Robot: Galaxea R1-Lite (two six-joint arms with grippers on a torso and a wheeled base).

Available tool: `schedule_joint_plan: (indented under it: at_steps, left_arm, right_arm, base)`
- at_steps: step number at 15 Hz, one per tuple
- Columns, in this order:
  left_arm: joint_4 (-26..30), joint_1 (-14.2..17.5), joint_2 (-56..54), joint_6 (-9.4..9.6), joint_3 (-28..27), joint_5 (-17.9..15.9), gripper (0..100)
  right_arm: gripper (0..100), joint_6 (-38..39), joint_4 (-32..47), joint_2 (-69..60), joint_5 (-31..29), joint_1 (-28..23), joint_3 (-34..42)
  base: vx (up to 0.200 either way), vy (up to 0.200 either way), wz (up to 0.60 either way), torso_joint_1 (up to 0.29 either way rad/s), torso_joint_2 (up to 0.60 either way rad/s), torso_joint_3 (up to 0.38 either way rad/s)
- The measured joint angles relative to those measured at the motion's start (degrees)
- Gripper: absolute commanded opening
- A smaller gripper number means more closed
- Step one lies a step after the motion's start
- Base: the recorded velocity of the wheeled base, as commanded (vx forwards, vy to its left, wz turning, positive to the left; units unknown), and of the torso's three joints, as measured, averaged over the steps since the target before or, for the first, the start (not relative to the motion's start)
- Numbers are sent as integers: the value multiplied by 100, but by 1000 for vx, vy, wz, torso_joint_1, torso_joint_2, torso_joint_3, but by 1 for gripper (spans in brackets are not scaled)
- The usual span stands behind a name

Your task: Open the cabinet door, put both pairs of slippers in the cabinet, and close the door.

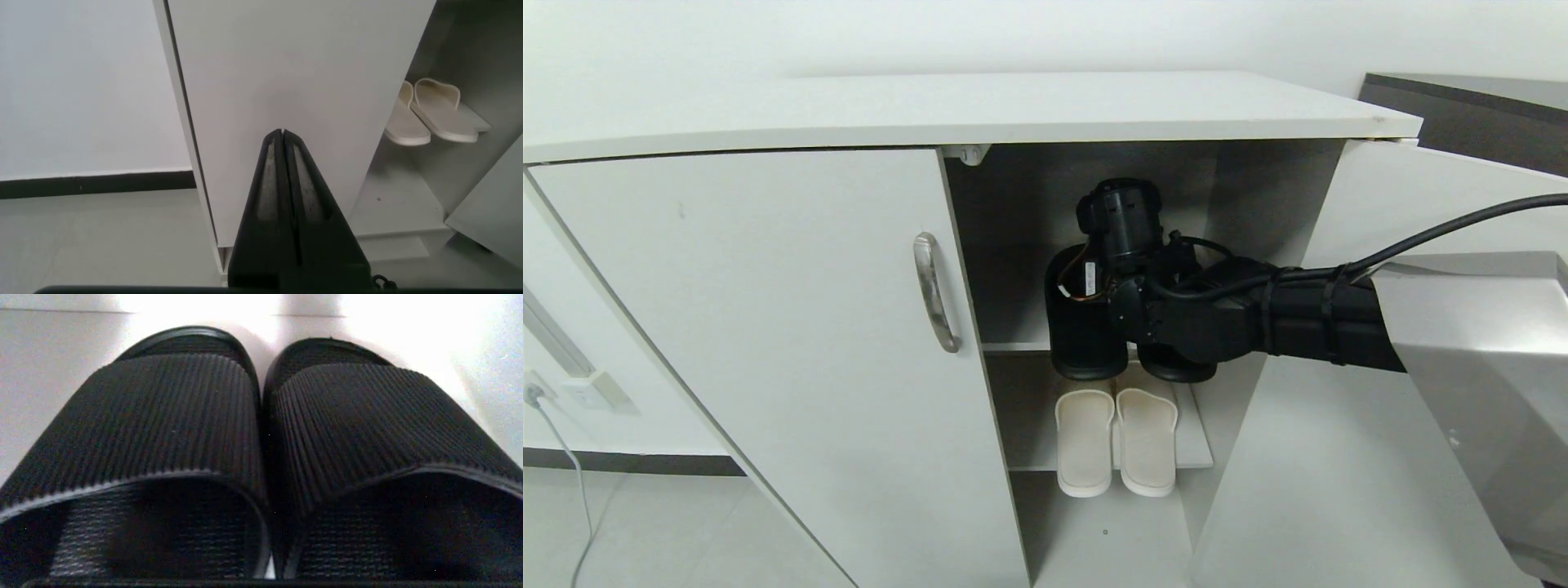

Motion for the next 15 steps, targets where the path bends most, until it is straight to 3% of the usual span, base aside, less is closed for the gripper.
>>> schedule_joint_plan:
  at_steps: [6, 15]
  left_arm:
    - [0, 0, 0, -2, 0, 2, 0]
    - [0, 2, 0, 6, 0, 2, 0]
  right_arm:
    - [100, 50, -26, -184, -44, 98, 383]
    - [100, 386, -99, -1558, -68, 538, 2233]
  base:
    - [0, 0, 0, 0, 0, 0]
    - [0, 0, 0, 0, 0, 0]
